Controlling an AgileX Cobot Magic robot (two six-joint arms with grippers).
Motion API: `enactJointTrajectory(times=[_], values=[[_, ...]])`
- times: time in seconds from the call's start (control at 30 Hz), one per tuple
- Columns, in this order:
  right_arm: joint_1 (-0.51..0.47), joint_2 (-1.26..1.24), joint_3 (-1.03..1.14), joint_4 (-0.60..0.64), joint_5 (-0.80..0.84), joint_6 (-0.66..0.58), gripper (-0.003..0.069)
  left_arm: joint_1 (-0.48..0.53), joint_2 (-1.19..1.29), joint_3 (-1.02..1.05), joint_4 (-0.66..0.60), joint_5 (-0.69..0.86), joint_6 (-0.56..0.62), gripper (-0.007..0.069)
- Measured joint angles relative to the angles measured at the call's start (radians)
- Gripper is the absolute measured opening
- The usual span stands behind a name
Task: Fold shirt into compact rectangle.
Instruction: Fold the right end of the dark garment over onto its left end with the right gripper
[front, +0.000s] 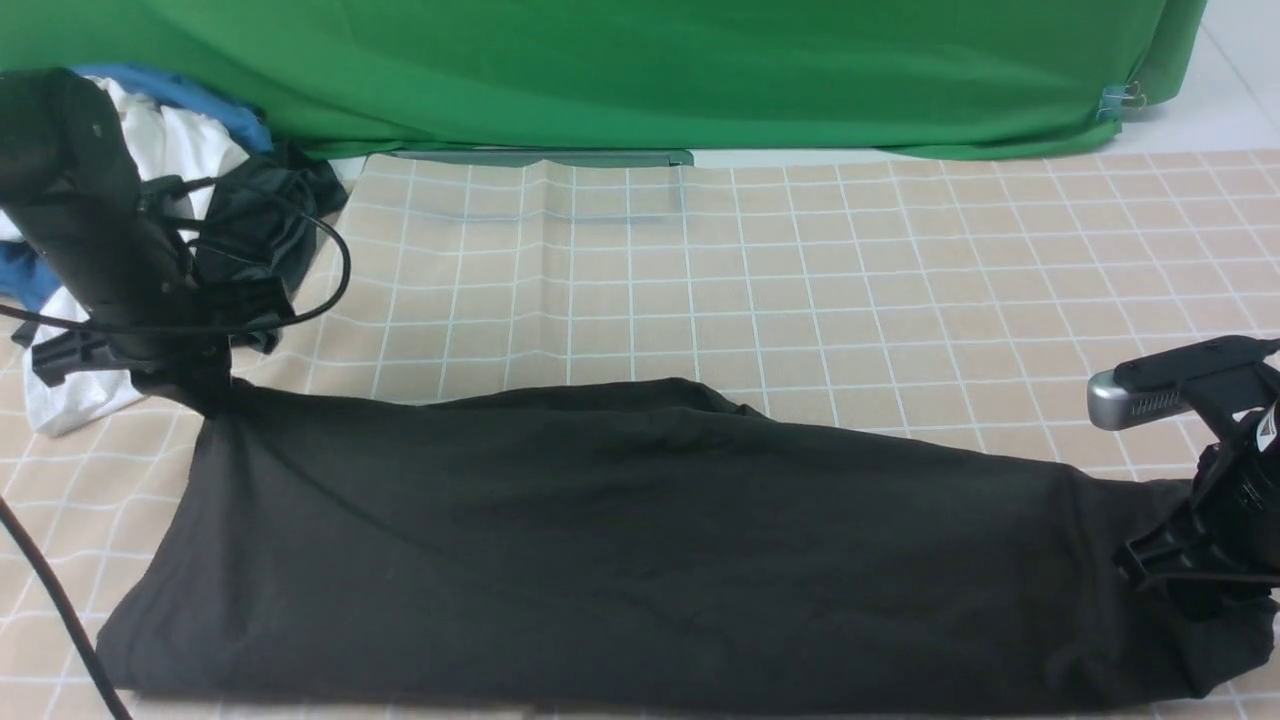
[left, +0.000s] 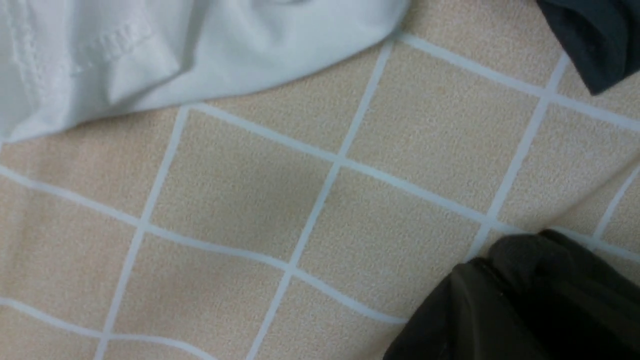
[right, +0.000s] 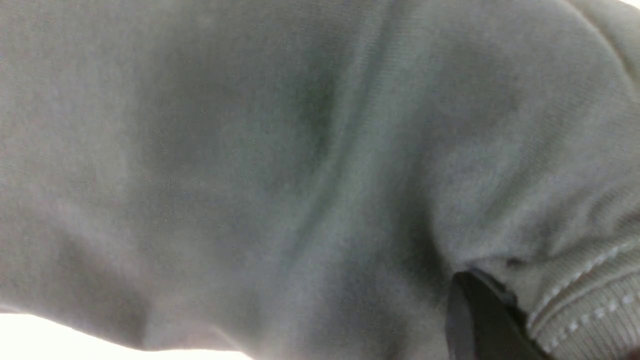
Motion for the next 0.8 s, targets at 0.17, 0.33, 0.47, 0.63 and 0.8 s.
enactJointTrajectory(times=[0.17, 0.33, 0.47, 0.63, 0.8], values=[[0.000, 0.000, 0.000, 0.002, 0.001, 0.004, 0.0085, 0.000, 0.000, -0.005, 0.007, 0.026, -0.017, 0.0083], [0.000, 0.000, -0.029, 0.004, 0.048, 0.007, 0.0085, 0.000, 0.000, -0.086, 0.054, 0.123, -0.019, 0.0262], [0.006, 0.000, -0.094, 0.006, 0.108, 0.017, 0.0085, 0.000, 0.000, -0.207, 0.067, 0.216, -0.019, 0.0401], [0.087, 0.000, -0.213, 0.033, 0.198, 0.047, 0.0085, 0.000, 0.000, -0.391, 0.065, 0.292, -0.020, 0.0511], [0.265, 0.001, -0.379, 0.064, 0.240, 0.121, 0.0085, 0.000, -0.017, -0.551, 0.000, 0.297, -0.021, 0.0522]])
